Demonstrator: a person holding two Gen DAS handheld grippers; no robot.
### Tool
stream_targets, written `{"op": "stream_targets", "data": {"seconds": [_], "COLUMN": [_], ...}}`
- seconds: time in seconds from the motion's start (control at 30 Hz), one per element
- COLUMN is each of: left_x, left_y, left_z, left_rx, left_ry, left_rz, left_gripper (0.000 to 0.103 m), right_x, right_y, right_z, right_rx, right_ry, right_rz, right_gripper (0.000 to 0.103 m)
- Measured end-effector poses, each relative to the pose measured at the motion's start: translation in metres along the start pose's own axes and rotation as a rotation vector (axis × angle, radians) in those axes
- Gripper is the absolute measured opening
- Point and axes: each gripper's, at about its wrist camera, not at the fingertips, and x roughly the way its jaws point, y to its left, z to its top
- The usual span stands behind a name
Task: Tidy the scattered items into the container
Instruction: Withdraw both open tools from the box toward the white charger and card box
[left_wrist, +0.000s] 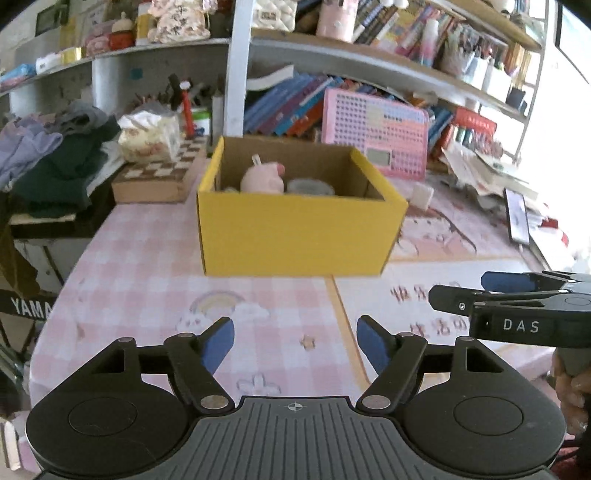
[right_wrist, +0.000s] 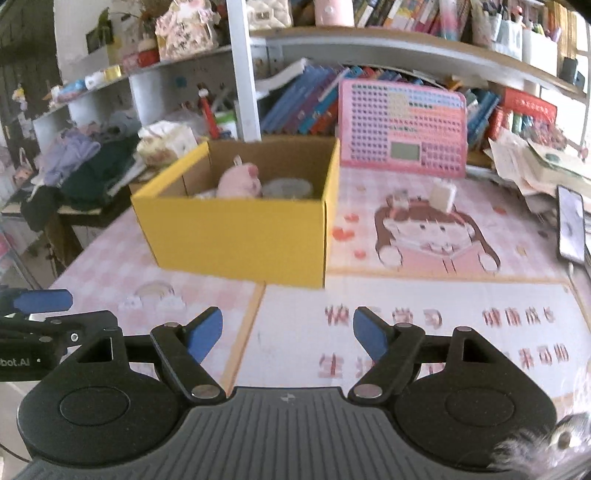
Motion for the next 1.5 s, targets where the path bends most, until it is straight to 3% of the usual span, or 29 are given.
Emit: {"op": "stream_targets", "data": {"seconds": [0.27,0.77,1.1,1.5], "left_x": [0.016,0.026,0.051,0.077], "left_y": [-0.005,-0.014,-0.035,-0.09], "left_z": [-0.024,-0.032,-0.03,-0.018], "left_rx": [-0.024,-0.005,0.044,0.169], "left_ry": [0.137,0.196,0.268,0.304], "left_rz": [-0.001,-0.006,-0.074,-0.18], "left_gripper": [0.077,0.085,0.087,0.087], "right_x": [-0.005,-0.002,-0.001,-0.008], "right_y": [0.016,0.003,-0.022,-0.076], "right_z": [-0.025,-0.035,-0.044,-0.049], "right_rx": [-0.069,-0.042,0.024,0.13], "right_ry": [0.096,0.157,0.198,0.204], "right_rz": [-0.027,-0.06,-0.121,-0.225], "right_gripper": [0.083,0.087,0.088,0.088]}}
